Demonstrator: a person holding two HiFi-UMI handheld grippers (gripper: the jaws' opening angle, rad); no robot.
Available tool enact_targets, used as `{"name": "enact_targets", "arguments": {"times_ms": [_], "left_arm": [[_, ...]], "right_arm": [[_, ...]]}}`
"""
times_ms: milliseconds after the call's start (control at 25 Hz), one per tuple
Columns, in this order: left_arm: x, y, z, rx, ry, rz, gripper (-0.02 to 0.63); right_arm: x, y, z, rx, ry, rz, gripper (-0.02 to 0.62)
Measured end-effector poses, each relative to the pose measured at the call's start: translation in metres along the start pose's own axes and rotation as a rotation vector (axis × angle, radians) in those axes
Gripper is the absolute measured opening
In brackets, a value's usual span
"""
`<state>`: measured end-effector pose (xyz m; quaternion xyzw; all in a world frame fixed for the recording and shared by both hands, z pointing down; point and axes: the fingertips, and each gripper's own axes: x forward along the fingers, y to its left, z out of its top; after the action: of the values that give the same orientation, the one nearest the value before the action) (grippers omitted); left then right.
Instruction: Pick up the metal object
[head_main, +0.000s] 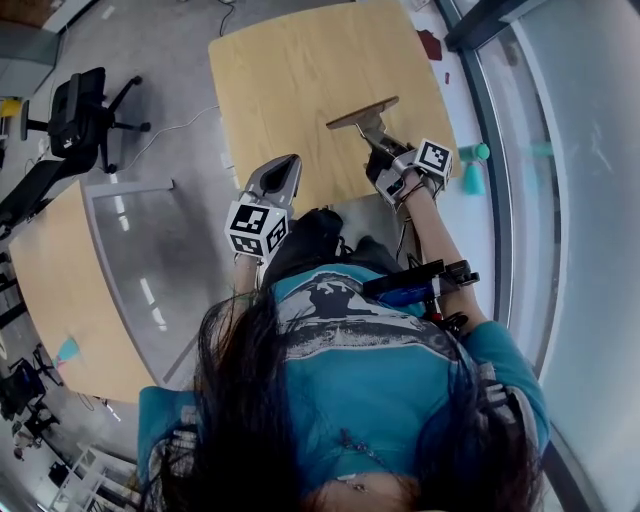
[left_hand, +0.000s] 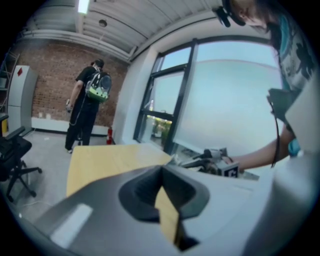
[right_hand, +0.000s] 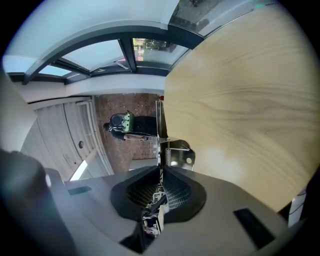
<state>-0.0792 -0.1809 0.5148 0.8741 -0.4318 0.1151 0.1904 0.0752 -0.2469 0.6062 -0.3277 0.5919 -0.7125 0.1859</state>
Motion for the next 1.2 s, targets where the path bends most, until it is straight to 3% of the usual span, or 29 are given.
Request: {"name": "enact_targets", "arguments": {"times_ms": [440,680,840,1200], "left_arm": [[-0.026,-0.115,-0.03,0.024,-0.032,-0.006,0.003],[-0.06,-0.183,-0.062,-0.019,-0.071,0.069,0.003],[-0.088,-0.223,-0.091,-0.045,-0.051,0.112,0.003],[-0.15,-0.257,-0.111,-0.022,-0.031,0.164,0.003]], "right_arm": [[-0.133,0.021,-0.062,-0.122,0.027,0.096,0.038],[-0.213,0.004,-0.097,-0.153,0.062,0.099,0.038],[-0.256,-0.01,-0.116,-0.192,0.09,0.075,0.038],[-0.292,-0.017,-0.158,-0.17,0.101,0.105,0.038]]}}
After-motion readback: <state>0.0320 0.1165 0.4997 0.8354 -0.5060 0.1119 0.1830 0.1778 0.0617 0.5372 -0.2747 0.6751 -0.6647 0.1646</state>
